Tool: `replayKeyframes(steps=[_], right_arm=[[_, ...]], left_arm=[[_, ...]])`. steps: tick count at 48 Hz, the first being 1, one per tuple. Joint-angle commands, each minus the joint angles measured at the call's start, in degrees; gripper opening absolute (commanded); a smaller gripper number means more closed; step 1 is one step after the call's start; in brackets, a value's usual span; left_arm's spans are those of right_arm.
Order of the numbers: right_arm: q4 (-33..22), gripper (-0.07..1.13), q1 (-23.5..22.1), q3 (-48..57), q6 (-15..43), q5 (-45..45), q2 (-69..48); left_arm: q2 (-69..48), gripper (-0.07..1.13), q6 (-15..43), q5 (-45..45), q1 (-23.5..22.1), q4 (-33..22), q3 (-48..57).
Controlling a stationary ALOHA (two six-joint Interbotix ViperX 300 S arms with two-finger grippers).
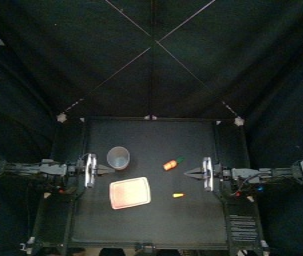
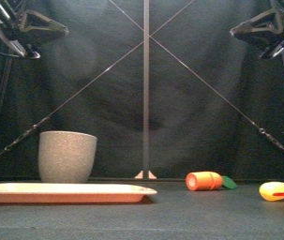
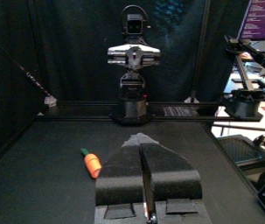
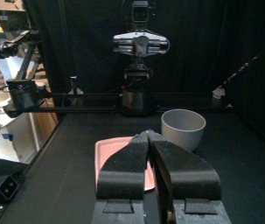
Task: Pick the shrimp then place it on the pink plate
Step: Pick the shrimp
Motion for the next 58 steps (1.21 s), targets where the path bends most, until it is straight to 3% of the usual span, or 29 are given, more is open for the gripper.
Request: replayKeyframes(steps=[1, 15, 21, 39, 58], right_arm=[[0.5, 0.06, 0.3, -0.6, 0.9, 0.5, 1.8], [1.1, 0.07, 0.9, -5.8, 2.1, 10.6, 9.9], [0.9, 0.15, 3.8, -8.7, 2.1, 16.0, 14.8], [5.9, 0.82, 5.2, -10.6, 2.2, 23.2, 22.1], [10.2, 0.85, 6.0, -9.9, 2.2, 28.7, 31.5]], left_arm=[[0.5, 0.08, -0.1, 4.4, -0.2, -0.2, -1.2], [0.5, 0.08, 0.1, 12.6, 0.4, -0.1, -3.7], [0.5, 0.08, 0.1, 12.7, 1.4, -0.2, -3.3], [0.5, 0.08, 0.2, 12.6, 3.9, -0.2, -3.3], [0.5, 0.08, 0.2, 12.5, 4.0, -0.2, -3.3]])
